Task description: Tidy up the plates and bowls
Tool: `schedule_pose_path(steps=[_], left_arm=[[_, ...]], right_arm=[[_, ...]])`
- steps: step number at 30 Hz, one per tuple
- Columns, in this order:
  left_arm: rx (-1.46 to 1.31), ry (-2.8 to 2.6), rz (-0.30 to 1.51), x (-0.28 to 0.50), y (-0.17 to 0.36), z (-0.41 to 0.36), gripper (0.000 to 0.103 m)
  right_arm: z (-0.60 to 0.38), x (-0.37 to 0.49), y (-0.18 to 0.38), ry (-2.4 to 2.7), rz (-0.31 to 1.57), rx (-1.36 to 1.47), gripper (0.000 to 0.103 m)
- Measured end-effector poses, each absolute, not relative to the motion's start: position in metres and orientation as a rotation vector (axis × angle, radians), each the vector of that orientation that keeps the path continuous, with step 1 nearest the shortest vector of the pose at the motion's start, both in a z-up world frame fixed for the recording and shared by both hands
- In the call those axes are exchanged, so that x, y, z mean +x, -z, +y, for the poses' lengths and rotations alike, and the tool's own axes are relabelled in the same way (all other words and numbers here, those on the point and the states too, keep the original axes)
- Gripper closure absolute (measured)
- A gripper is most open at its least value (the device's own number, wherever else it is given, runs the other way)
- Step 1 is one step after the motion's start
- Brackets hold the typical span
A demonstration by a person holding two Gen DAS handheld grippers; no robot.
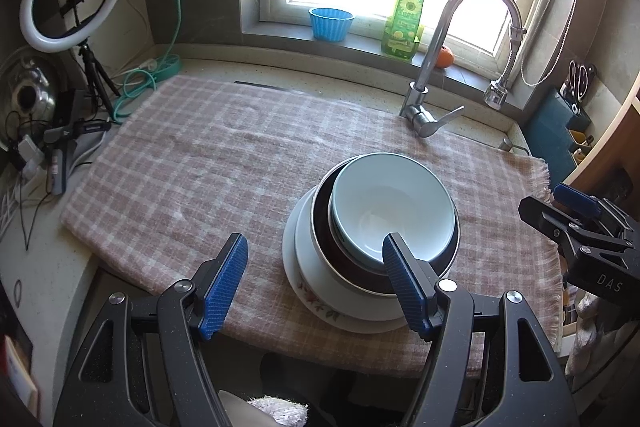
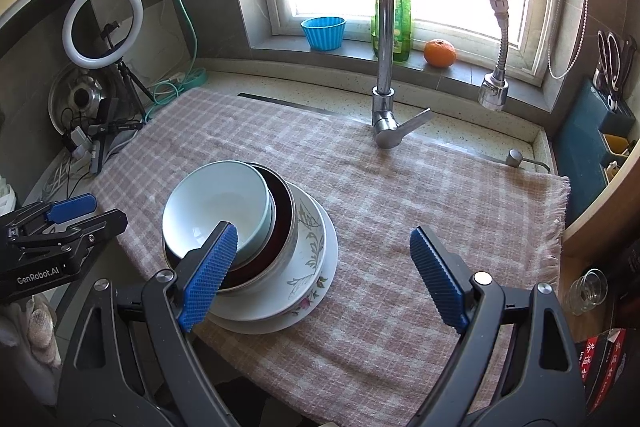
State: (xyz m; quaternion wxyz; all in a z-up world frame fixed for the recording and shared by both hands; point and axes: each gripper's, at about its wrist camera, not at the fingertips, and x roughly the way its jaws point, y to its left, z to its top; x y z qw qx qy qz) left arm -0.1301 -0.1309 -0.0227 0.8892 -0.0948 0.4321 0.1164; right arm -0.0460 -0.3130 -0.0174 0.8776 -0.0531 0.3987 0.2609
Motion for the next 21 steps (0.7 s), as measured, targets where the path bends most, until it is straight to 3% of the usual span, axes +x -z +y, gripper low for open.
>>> schedule_pose_path(steps=[21], left_arm=[[-0.196, -0.244, 0.906, -0.1221, 0.0259, -0.1299, 0.033]], right_arm=[[-0.3128, -0.0419, 0.0212, -0.546, 0.838, -0.116, 0.013]])
